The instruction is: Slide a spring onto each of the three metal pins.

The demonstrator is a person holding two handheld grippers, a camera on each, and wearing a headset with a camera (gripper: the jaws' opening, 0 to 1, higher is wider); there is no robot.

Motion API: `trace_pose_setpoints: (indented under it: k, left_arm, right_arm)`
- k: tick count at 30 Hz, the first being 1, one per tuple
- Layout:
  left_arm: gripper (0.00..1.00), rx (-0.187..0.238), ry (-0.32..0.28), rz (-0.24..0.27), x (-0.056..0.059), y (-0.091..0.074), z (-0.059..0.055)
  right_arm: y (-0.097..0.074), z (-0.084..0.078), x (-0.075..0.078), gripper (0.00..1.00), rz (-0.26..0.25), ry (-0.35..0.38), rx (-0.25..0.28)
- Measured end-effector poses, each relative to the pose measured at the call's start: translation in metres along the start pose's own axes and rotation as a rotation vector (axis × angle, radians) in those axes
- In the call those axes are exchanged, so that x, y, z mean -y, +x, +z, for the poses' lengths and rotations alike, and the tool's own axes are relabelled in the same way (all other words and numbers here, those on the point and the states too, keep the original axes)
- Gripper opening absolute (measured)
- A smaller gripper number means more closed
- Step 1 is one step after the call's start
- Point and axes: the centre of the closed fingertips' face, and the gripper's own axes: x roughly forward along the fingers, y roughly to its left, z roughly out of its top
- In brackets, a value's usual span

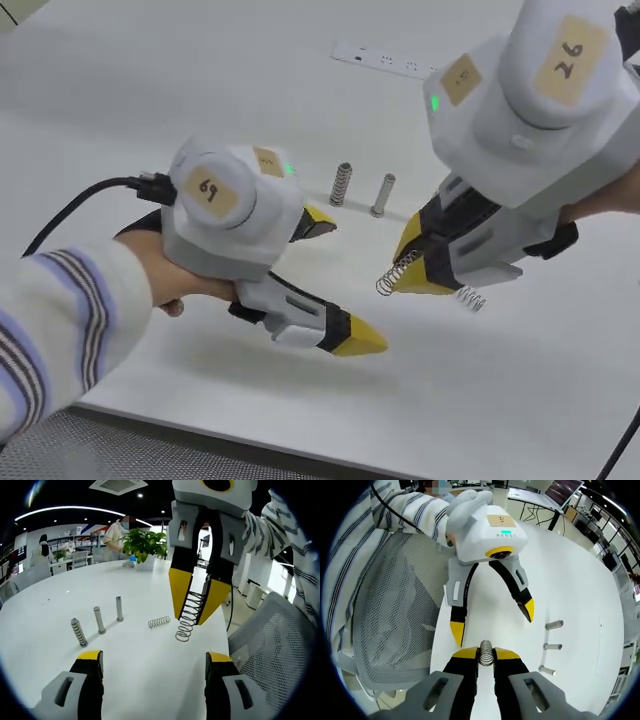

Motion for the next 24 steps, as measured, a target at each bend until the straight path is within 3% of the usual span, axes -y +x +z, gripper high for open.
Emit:
trace_pose_setpoints:
  k: [3,16,18,24]
  left_arm:
    - [0.98,-0.014,-0.011,0.062,-0.012,0.002,-0.005]
    - [0.98,0.009,-0.048,0.11,-0.022,-0.002,-0.002]
    - [0.98,0.021,-0.042,0.127,-0.026,-0.002,-0.001]
    - [0.98,0.02,-0.034,0.118,-0.026,-0.002,0.0]
  right_arm:
    - [0.001,-0.001,0.0,0.08,0.0,0.001,-0.003]
    - [-0.001,-0.001,0.004,0.08,0.003,0.006,-0.006]
    - [-0.006,-0.001,0.008,0.08,-0.007,0.009,-0.01]
    - [-0.025,-0.003,0.026,0.08,-0.046,0.002,-0.023]
